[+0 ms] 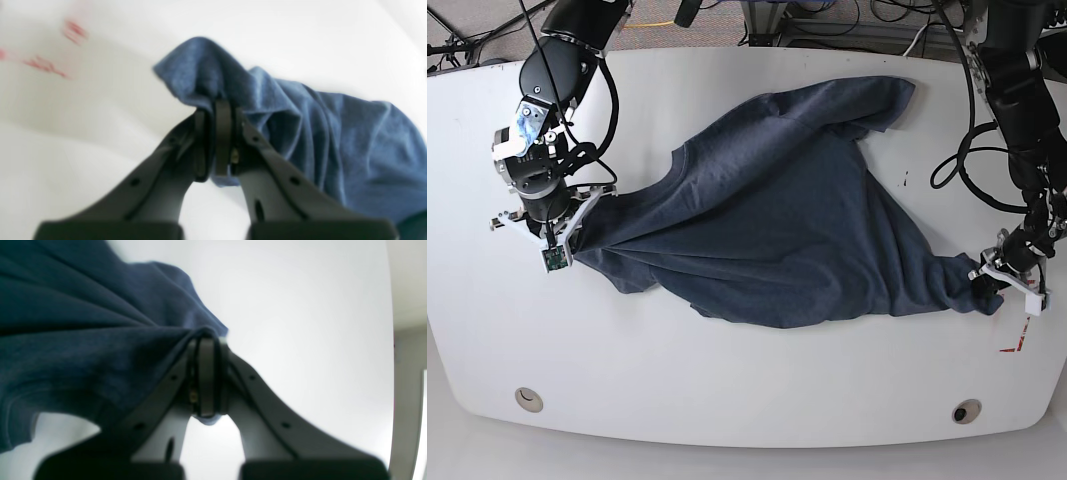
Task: Fold the T-shirt properly
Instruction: 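Lift the shirt with both grippers and stretch it between them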
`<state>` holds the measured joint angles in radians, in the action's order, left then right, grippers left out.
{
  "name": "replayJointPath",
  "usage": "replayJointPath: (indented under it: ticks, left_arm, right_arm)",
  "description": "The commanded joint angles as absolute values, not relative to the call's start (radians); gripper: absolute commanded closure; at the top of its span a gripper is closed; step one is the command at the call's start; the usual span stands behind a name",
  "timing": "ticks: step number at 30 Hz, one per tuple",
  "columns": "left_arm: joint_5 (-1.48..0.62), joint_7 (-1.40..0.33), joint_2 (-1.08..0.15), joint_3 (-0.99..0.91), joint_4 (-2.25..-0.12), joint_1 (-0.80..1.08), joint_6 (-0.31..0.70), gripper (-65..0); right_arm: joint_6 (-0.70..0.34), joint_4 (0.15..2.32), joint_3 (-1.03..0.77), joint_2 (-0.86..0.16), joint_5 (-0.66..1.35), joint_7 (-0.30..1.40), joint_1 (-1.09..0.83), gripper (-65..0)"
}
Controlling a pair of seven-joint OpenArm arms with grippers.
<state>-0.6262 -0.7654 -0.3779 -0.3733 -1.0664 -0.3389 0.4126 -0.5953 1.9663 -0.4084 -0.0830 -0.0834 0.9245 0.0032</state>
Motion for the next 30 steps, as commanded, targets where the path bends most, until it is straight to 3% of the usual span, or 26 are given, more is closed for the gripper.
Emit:
replayJointPath:
  ticks: [1, 14, 30]
  left_arm:
    - [-0.653, -0.769, -0.392, -0.378, -1.194, -0.343, 0.427, 0.0]
    - [-0.654, -0.88, -0.492, -0.493, -1.535, -0.329, 0.426, 0.0]
    - [-0.654, -0.898, -0.645, -0.484, -1.567, -0.579, 0.426, 0.0]
  right_arm:
    - [-0.591, 1.982, -0.409, -0.093, -0.077, 0.898, 0.035, 0.0]
    - [-0.591, 1.87, -0.4, -0.197, -0.077, 0.903, 0.231, 0.0]
    - [-0.591, 1.664, -0.291, -0.36, -0.073, 0.903, 0.608, 0.0]
